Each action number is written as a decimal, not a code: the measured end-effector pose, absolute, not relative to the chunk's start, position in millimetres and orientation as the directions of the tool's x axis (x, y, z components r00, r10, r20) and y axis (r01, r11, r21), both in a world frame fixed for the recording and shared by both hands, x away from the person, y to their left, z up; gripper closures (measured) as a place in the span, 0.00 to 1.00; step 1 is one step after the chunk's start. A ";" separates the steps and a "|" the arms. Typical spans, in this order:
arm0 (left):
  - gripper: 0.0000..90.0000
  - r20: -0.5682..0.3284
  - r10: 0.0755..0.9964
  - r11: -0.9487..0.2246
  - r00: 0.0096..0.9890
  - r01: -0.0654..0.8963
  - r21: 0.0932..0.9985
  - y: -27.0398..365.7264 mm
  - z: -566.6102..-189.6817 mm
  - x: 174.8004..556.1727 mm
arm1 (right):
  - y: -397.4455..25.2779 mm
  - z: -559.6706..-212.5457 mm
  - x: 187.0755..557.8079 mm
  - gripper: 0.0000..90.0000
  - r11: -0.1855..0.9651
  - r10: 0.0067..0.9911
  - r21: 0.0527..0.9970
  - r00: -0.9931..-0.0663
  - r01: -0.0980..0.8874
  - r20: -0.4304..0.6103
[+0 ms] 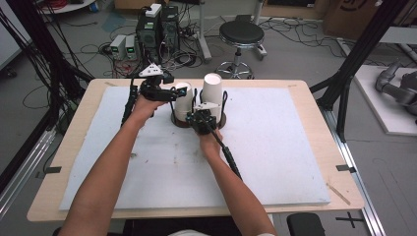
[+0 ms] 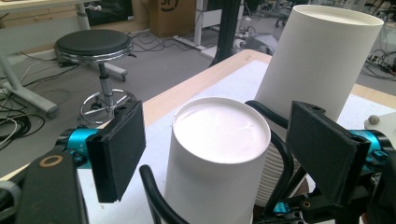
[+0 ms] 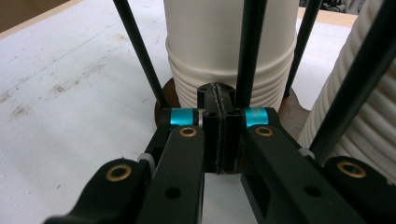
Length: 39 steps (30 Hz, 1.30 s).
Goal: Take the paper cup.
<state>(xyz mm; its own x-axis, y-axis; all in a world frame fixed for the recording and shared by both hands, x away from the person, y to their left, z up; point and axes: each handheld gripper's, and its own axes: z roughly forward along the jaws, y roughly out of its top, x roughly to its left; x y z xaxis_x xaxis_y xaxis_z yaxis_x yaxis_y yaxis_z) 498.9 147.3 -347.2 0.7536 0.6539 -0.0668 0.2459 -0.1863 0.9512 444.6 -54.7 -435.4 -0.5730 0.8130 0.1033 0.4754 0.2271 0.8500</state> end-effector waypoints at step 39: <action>0.39 -0.108 0.649 -0.208 0.753 0.313 0.927 142.6 -347.4 503.0 | -55.5 -435.1 445.0 1.00 0.215 0.810 0.846 -0.573 0.488 0.125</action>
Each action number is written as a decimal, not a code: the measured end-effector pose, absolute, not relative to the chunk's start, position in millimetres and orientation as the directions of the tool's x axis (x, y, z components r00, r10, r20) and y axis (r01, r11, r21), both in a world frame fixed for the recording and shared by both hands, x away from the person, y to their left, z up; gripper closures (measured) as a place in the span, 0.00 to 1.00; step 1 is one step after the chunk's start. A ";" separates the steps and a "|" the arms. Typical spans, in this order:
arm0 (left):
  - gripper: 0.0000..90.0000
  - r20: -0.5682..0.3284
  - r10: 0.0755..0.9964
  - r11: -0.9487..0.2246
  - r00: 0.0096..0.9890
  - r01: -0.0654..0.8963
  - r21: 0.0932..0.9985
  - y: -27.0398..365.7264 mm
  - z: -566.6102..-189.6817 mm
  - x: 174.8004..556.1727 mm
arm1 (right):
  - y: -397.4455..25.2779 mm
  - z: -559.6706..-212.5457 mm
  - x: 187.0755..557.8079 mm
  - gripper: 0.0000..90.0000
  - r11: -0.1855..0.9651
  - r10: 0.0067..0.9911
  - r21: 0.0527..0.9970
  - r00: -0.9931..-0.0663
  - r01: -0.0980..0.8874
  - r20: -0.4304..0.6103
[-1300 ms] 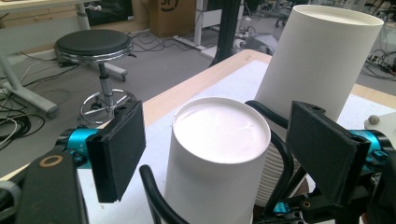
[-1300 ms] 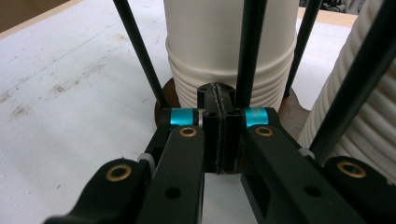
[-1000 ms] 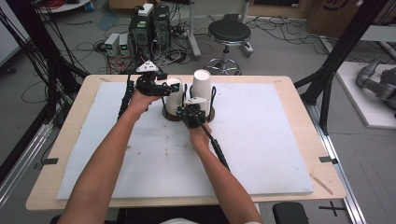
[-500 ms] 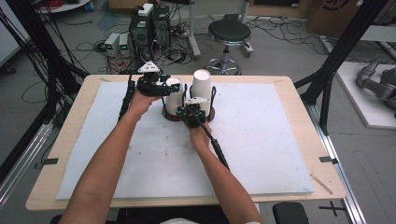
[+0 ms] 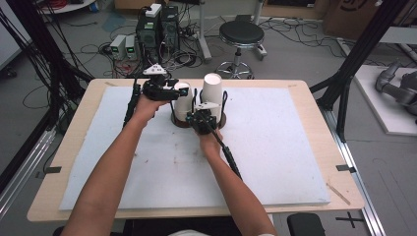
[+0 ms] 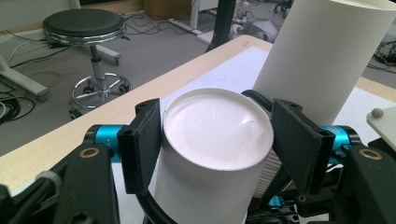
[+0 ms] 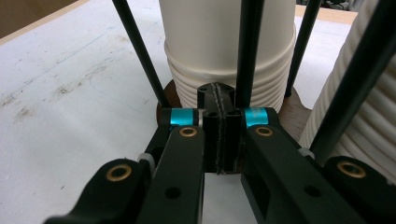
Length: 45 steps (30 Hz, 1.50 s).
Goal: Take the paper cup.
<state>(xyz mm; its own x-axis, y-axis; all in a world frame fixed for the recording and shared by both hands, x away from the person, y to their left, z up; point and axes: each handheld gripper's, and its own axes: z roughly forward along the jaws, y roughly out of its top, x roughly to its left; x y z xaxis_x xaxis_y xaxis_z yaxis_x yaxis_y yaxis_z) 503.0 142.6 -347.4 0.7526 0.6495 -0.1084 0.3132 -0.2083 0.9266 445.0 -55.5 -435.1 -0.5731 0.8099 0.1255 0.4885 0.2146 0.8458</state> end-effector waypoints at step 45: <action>0.40 -0.113 0.673 -0.153 0.731 0.287 0.946 148.9 -329.2 495.5 | -55.7 -435.9 446.4 1.00 0.215 0.808 0.844 -0.575 0.491 0.128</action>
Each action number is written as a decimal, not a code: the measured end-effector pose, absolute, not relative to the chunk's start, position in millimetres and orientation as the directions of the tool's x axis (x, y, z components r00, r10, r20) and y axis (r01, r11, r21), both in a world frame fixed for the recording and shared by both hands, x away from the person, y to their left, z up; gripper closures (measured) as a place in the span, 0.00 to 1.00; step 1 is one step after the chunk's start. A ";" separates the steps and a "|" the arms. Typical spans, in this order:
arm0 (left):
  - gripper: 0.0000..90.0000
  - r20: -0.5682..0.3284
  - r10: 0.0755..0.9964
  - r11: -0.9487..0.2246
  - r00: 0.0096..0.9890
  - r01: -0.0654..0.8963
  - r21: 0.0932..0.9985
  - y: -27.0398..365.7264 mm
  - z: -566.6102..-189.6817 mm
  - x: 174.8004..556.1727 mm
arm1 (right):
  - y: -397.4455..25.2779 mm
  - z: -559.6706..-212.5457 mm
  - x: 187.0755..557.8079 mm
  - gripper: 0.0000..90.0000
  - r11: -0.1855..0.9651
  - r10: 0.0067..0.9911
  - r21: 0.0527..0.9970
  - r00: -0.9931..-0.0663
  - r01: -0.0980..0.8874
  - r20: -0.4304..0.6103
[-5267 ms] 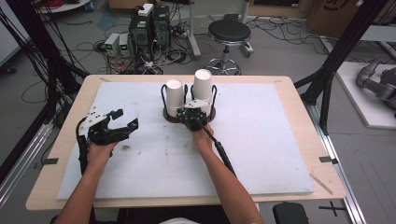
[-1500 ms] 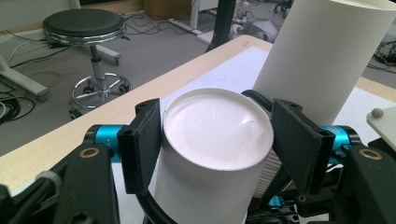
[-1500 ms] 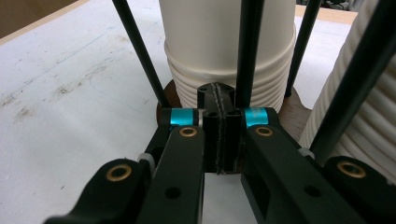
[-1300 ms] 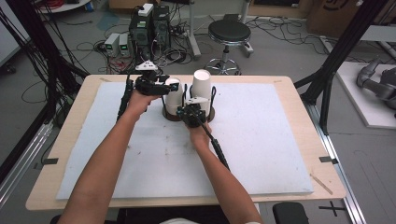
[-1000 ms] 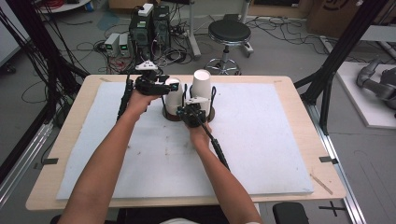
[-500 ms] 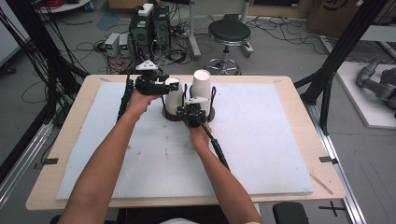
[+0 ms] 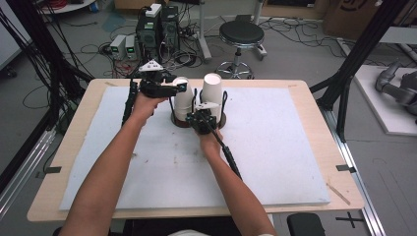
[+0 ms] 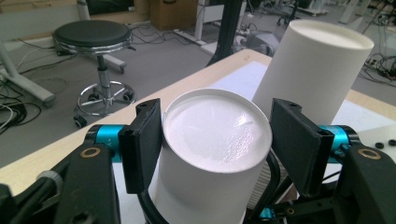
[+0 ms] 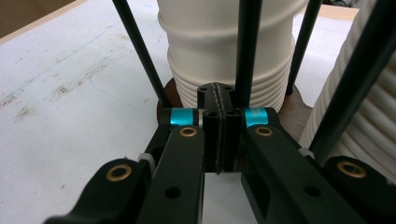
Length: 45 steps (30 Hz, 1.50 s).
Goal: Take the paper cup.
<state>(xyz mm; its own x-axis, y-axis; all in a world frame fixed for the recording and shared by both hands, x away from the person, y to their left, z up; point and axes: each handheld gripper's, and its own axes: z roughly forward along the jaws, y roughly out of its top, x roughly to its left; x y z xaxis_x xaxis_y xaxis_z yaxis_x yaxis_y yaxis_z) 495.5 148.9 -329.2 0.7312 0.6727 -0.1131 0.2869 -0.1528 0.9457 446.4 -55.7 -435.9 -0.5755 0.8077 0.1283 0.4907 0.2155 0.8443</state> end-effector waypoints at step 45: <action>0.40 -0.084 0.674 -0.121 0.734 0.222 0.967 178.7 -294.0 392.8 | -203.1 -393.4 385.2 0.25 0.400 0.594 0.870 -0.804 0.287 -0.007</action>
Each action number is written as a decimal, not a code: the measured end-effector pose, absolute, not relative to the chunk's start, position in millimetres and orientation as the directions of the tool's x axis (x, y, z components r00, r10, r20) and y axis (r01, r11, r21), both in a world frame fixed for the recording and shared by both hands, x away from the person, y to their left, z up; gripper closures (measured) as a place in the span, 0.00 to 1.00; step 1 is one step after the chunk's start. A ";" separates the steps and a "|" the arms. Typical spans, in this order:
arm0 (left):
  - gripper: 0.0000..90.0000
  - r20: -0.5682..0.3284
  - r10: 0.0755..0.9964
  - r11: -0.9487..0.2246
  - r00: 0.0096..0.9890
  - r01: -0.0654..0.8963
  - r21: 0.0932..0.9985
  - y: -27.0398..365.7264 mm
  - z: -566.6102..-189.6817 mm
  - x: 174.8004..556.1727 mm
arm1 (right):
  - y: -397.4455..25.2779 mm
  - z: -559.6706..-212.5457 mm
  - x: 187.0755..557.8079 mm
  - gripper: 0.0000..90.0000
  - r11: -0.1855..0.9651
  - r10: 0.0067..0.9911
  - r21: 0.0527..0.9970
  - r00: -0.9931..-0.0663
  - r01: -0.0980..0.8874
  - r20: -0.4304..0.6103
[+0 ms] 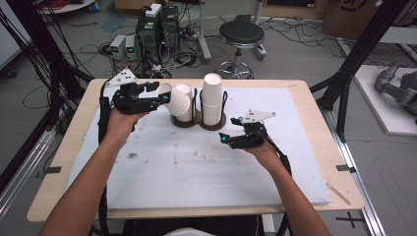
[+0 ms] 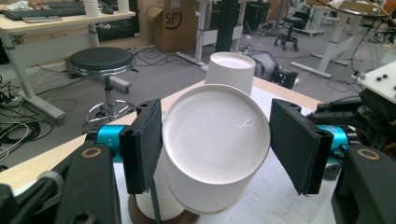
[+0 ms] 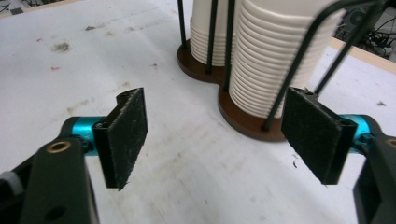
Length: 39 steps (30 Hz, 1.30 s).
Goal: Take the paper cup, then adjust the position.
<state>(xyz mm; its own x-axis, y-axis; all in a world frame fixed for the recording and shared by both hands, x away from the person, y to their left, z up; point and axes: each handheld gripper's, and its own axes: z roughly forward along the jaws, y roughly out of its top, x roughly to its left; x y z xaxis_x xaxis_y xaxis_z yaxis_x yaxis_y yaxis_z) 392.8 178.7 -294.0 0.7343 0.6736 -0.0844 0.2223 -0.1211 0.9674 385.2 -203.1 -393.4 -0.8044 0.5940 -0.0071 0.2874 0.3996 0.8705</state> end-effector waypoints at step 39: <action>0.40 -0.096 0.557 -0.162 0.825 0.221 0.962 138.8 -345.6 354.3 | -242.5 -398.5 371.2 0.24 0.385 0.564 0.900 -0.824 0.205 -0.053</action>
<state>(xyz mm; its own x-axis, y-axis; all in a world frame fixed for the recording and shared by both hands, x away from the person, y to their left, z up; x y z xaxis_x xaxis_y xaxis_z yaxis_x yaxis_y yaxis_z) 354.3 138.8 -345.6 0.8250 0.5569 -0.0961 0.2214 -0.1621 0.9616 371.2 -242.5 -398.5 -0.8244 0.5636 -0.0532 0.2054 0.3853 0.8996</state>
